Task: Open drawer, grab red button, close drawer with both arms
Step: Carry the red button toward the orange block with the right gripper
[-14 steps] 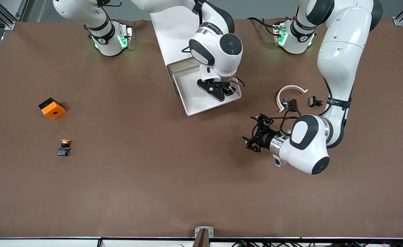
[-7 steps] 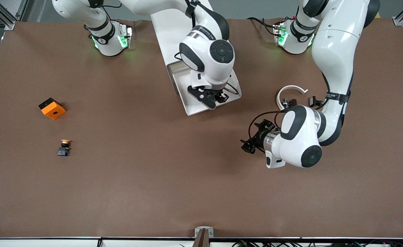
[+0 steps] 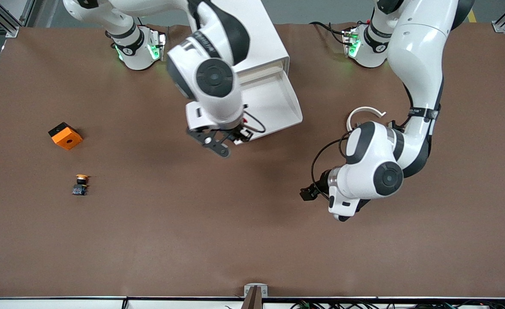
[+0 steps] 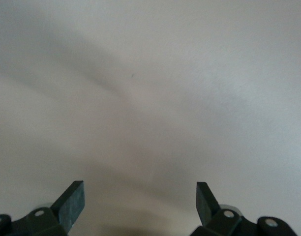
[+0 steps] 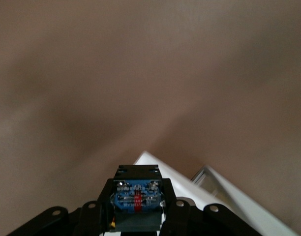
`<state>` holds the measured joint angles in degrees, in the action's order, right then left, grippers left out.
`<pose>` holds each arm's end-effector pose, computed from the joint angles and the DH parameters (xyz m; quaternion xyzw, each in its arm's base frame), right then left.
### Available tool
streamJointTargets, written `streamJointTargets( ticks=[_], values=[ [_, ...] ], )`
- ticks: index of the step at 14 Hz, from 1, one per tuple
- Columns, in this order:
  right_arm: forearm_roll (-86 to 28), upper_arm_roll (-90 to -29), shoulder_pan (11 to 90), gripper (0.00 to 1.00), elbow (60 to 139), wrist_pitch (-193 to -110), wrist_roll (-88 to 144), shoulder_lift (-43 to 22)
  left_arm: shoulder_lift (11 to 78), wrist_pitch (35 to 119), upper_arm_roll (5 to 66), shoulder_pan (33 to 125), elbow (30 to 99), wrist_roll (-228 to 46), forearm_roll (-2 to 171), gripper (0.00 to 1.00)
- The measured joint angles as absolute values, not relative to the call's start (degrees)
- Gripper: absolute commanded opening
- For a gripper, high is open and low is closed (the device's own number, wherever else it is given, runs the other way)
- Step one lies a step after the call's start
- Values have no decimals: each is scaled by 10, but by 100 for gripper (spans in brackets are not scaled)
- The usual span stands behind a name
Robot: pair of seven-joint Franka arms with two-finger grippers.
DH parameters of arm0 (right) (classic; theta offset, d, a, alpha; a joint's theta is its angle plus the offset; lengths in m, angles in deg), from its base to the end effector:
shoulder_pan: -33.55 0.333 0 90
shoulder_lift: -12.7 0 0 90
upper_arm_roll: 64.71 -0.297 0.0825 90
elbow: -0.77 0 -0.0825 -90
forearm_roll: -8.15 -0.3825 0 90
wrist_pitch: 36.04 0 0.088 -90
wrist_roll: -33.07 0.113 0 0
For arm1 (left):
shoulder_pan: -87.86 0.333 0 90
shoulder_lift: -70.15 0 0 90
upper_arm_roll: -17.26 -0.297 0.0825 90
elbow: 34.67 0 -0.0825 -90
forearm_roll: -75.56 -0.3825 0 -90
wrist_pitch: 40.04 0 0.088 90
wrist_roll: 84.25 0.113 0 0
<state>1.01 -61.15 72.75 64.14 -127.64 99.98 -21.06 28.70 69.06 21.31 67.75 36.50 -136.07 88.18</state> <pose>0.5542 0.4282 0.4484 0.9608 -0.2692 -0.0647 0.0094 0.6595 -0.3014 0.3153 0.9505 0.2825 -0.1011 0.0812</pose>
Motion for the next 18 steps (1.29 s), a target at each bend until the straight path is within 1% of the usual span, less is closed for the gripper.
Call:
streamJointTargets(
  ticks=[2,4,6,8,12,13,16,18],
  values=[
    [9,-610,686,0,643,-1260,926,-198,299,708,199,643,365,-1361,848,100],
    [8,-609,647,0,660,-1247,858,-186,308,715,192,614,365,-1363,835,100],
    [8,-608,608,0,696,-1254,789,-171,308,716,191,596,367,-1364,832,100],
    [8,-607,566,0,744,-1280,716,-151,307,718,190,589,372,-1364,831,100],
    [9,-605,492,0,864,-1384,561,-111,306,722,191,580,375,-1364,831,100],
    [12,-604,472,0,890,-1417,526,-107,306,722,191,574,376,-1364,831,100],
    [27,-603,411,0,987,-1560,420,-107,305,728,191,555,382,-1364,831,100],
    [28,-603,380,0,1026,-1609,376,-111,303,743,191,551,388,-1364,831,100]
  ],
)
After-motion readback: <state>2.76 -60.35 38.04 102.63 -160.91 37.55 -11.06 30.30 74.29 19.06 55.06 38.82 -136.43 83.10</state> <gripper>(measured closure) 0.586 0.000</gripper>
